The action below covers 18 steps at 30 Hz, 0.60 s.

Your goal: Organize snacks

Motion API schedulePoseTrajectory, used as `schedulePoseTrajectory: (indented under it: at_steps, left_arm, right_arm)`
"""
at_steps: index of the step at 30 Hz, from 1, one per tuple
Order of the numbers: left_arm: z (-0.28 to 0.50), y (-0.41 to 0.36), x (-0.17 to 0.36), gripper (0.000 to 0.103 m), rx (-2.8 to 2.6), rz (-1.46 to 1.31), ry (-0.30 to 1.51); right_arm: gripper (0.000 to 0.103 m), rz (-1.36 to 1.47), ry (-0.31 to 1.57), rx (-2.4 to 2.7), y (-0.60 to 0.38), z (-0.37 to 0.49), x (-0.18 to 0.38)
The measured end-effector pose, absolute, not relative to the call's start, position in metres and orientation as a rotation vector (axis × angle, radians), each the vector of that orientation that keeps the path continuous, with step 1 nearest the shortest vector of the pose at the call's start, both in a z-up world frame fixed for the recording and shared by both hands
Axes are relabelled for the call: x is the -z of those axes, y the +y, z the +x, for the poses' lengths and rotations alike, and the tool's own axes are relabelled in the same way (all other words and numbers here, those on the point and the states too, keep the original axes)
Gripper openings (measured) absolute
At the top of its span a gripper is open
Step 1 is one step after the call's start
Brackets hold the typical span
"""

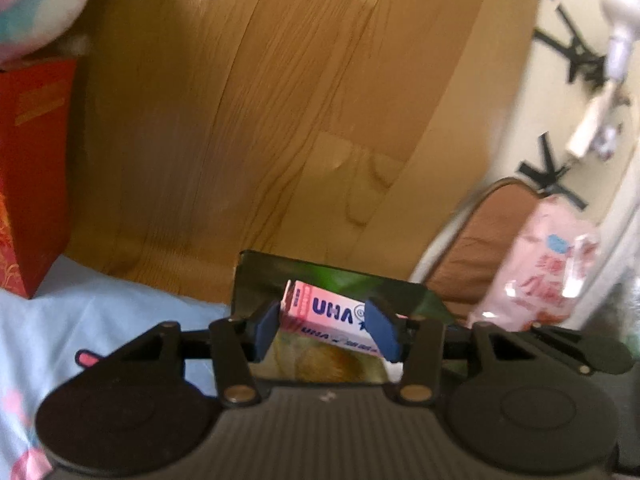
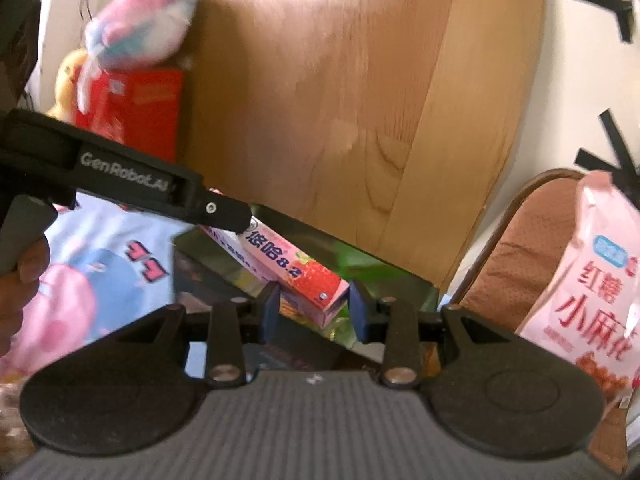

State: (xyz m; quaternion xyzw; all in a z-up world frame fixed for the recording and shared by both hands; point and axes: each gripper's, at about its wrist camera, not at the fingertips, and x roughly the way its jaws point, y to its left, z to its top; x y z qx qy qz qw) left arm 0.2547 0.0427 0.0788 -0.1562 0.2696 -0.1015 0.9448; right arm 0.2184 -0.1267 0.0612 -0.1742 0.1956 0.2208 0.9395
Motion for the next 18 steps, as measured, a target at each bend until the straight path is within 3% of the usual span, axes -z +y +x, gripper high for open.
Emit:
schedulePoseTrajectory:
  at_steps: [3,7,11,18]
  left_arm:
    - [0.256,0.045,-0.075,0.049,0.204,-0.325,0.566]
    - [0.231,0.047,-0.078,0.063,0.188,-0.254,0.504]
    - [0.204,0.056,-0.077,0.070,0.177,-0.240,0.477]
    - [0.183,0.060,-0.071,0.070,0.164,-0.203,0.529]
  right_arm:
    - [0.045,-0.374,0.406,-0.389,-0.125,0.226,-0.054]
    - [0.053,-0.286,0.387,-0.397,-0.136,0.209,-0.059]
    - [0.053,-0.226,0.377,-0.388,-0.152,0.167,-0.056]
    - [0.055,-0.031,0.389,-0.400,-0.180,0.096,-0.044]
